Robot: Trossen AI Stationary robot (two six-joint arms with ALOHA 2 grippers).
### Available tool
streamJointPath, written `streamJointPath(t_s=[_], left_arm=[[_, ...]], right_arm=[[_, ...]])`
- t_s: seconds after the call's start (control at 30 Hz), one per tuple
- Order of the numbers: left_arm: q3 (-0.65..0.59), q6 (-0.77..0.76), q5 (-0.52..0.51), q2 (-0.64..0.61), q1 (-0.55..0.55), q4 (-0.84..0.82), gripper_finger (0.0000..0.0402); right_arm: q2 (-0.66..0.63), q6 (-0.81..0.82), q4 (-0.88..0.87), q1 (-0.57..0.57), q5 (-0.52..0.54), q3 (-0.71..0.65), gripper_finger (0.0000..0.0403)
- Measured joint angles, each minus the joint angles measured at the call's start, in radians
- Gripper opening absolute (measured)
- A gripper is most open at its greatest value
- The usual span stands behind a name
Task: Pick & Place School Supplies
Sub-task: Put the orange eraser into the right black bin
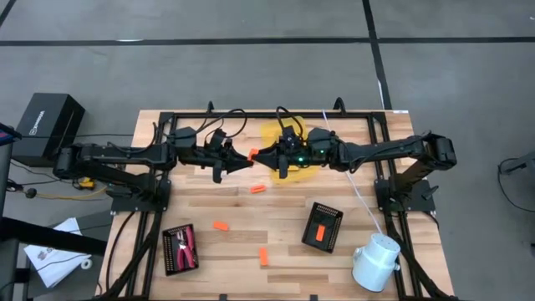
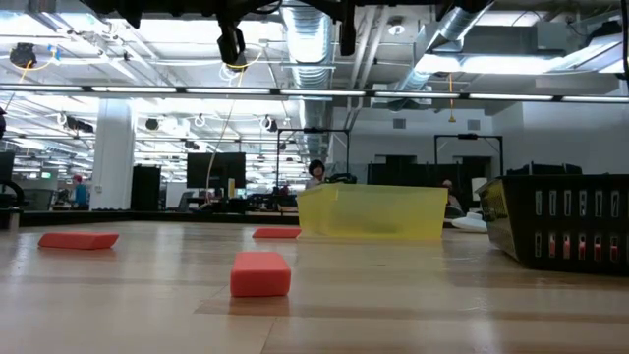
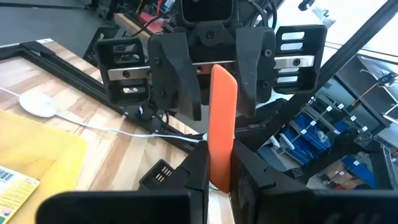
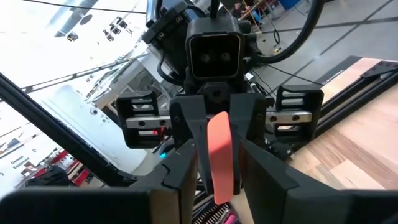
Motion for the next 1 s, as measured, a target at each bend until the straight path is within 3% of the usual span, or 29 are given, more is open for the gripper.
streamJointPath(t_s=[0.4,0.77,1.0], left_arm=[[0.0,-0.006,0.0,0.0,0.0,0.003,0.0026],[0.0,-0.008,0.006,0.002,0.0,0.008,0.0026],[0.0,-0.026,0.029,0.03,-0.001,0.023,0.0026]], right_arm=[[0.0,-0.016,0.0,-0.003,0.0,0.0,0.0044],[0.0,-0.02,0.007,-0.008,0.004,-0.001,0.0048],[-0.001,-0.065,0.013,-0.014,0.0,-0.003,0.0015]])
